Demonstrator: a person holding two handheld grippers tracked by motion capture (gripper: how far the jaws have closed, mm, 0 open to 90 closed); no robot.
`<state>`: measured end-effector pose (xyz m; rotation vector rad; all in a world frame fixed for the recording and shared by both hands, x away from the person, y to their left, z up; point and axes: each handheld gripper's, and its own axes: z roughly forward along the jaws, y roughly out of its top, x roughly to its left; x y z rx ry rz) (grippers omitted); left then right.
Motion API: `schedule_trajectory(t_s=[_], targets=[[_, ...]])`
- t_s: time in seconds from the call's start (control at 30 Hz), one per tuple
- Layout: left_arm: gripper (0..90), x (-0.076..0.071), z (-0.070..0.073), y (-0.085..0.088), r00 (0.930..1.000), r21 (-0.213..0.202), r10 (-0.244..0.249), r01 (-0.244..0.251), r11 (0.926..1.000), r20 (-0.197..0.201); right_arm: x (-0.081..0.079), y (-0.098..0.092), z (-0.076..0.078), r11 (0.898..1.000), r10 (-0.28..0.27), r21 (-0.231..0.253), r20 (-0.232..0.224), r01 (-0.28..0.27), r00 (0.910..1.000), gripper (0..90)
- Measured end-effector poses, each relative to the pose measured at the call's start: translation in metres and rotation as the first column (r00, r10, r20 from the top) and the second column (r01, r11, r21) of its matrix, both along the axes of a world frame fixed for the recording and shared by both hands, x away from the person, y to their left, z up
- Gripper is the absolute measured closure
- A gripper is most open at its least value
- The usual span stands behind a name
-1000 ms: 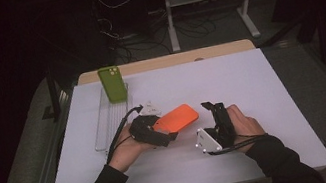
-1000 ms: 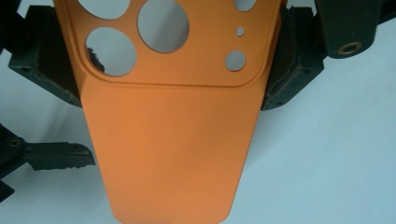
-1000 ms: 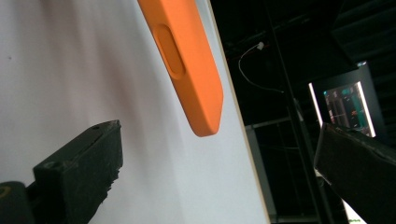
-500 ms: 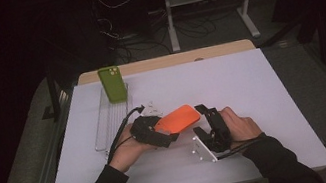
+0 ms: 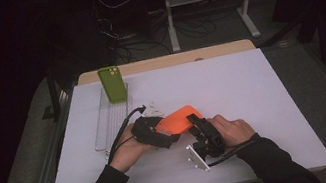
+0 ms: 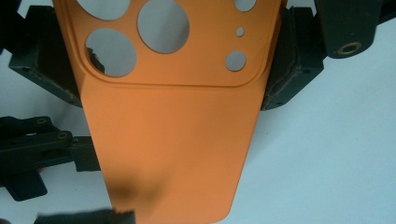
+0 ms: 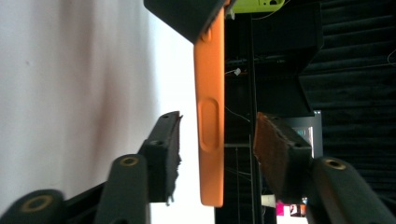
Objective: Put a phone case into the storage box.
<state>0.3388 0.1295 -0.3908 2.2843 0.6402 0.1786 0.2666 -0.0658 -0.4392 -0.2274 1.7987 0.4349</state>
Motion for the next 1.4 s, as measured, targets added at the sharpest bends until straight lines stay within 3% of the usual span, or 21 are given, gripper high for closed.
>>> schedule_trajectory(t_s=[0.17,0.2,0.27,0.63,0.7,0.77,0.8,0.87,0.9,1.03,1.13,1.27,1.3,1.4], targets=[[14.7,-0.001,0.000,-0.001,1.0000,0.004,-0.007,0.007,1.0000,-0.001,-0.001,0.002,-0.002,1.000,0.008,-0.009,0.000,-0.008,1.0000,59.5],[14.7,-0.002,-0.001,-0.003,1.0000,-0.017,0.004,-0.004,0.9998,-0.009,-0.001,0.002,-0.002,1.000,0.008,-0.011,0.002,-0.008,1.0000,61.3],[14.7,-0.001,0.000,-0.002,1.0000,0.002,-0.007,0.007,1.0000,0.000,-0.002,0.003,-0.003,1.000,0.010,-0.008,0.008,-0.010,0.9999,63.1],[14.7,-0.001,0.000,-0.002,0.9999,-0.007,-0.011,0.011,0.9999,-0.007,-0.003,0.007,-0.004,0.999,0.018,-0.026,0.012,-0.018,0.9998,76.5],[14.6,0.000,0.000,-0.001,0.9997,-0.018,-0.014,0.014,0.9997,-0.017,-0.003,0.007,-0.004,1.000,0.015,-0.027,0.018,-0.014,0.9997,78.5],[14.2,-0.002,-0.002,-0.002,0.9997,-0.061,0.005,-0.006,0.9981,-0.024,-0.004,0.007,-0.003,1.000,0.007,-0.023,0.026,-0.007,0.9996,80.3],[13.8,0.000,-0.001,0.001,0.9997,-0.039,-0.021,0.020,0.9990,-0.015,-0.004,0.008,-0.003,1.000,0.003,-0.016,0.025,-0.002,0.9997,81.1],[13.5,-0.002,-0.002,0.000,0.9999,-0.087,-0.009,0.008,0.9962,-0.014,-0.004,0.008,-0.002,1.000,-0.002,-0.002,0.029,0.003,0.9996,82.0],[13.3,-0.002,-0.002,0.001,0.9999,-0.086,-0.015,0.015,0.9962,-0.006,-0.004,0.008,-0.001,1.000,-0.011,0.009,0.026,0.011,0.9996,82.4],[6.2,-0.001,-0.001,0.001,0.9999,-0.110,-0.013,0.012,0.9939,-0.006,-0.001,0.006,-0.001,0.999,-0.032,0.033,-0.006,0.032,0.9995,82.6],[1.8,0.000,0.002,0.005,1.0000,-0.150,-0.001,0.002,0.9887,0.007,0.002,0.005,0.000,0.996,-0.052,0.065,-0.041,0.055,0.9978,82.5],[0.0,0.002,0.007,0.011,0.9993,-0.202,0.034,-0.031,0.9789,0.014,0.005,0.001,0.003,0.988,-0.094,0.112,-0.121,0.108,0.9882,82.4],[0.0,0.003,0.008,0.014,0.9990,-0.203,0.037,-0.032,0.9787,0.024,0.007,0.000,0.005,0.989,-0.091,0.110,-0.110,0.103,0.9898,82.4],[0.0,0.004,0.010,0.018,0.9975,-0.227,0.063,-0.053,0.9724,0.034,0.010,-0.001,0.006,0.974,-0.112,0.176,-0.188,0.145,0.9758,82.4]])
